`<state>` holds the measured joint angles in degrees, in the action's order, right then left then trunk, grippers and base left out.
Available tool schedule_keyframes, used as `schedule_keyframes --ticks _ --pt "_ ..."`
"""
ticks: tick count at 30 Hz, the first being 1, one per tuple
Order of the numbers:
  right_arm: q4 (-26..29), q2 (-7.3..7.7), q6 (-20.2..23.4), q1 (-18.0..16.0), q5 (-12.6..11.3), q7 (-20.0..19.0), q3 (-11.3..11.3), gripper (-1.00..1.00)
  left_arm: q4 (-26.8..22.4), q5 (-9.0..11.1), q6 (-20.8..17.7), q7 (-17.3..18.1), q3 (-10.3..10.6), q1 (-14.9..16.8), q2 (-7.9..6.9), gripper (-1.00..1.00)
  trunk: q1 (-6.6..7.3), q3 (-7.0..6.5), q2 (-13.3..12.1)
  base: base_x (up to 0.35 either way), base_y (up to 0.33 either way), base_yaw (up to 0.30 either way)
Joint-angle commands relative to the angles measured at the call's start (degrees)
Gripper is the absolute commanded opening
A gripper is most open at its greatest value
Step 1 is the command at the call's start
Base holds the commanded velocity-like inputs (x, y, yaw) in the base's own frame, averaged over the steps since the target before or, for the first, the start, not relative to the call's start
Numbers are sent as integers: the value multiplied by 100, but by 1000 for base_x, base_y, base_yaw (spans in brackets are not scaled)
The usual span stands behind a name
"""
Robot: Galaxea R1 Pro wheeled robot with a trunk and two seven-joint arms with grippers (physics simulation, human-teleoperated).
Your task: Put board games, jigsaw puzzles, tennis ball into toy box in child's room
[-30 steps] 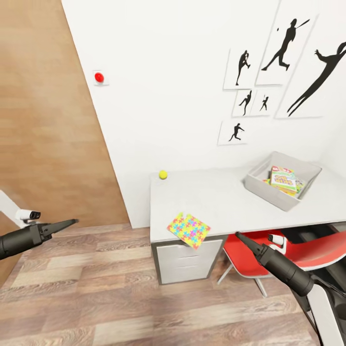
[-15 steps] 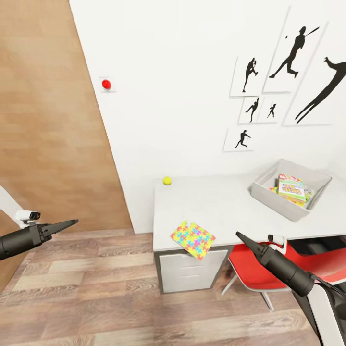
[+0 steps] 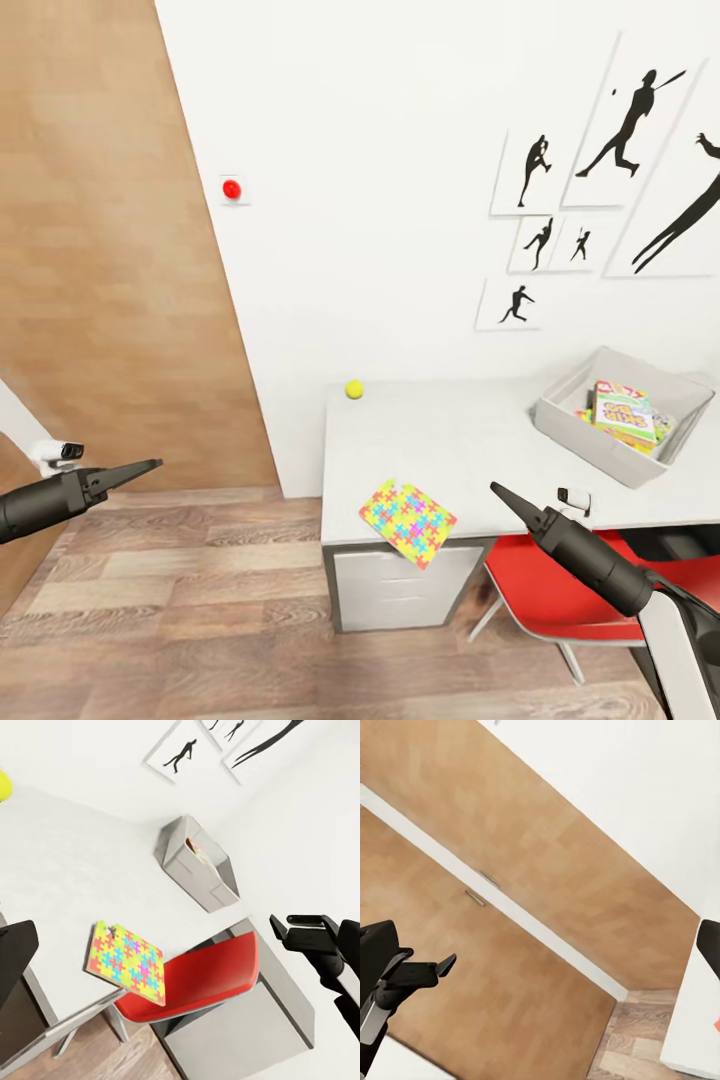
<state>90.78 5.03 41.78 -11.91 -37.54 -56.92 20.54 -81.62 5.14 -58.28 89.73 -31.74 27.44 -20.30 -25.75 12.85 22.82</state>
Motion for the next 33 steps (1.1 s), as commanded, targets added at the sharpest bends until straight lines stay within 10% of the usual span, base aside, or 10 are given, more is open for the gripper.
schedule_keyframes --ticks 1,33 --pt "1 1 30 -4 -23 -3 3 100 -5 -8 -61 27 0 3 -1 100 -4 1 11 14 -14 71" --pt "-140 13 -162 4 -32 30 441 100 561 -136 -35 27 116 -220 412 100 -4 -36 11 -7 -46 12"
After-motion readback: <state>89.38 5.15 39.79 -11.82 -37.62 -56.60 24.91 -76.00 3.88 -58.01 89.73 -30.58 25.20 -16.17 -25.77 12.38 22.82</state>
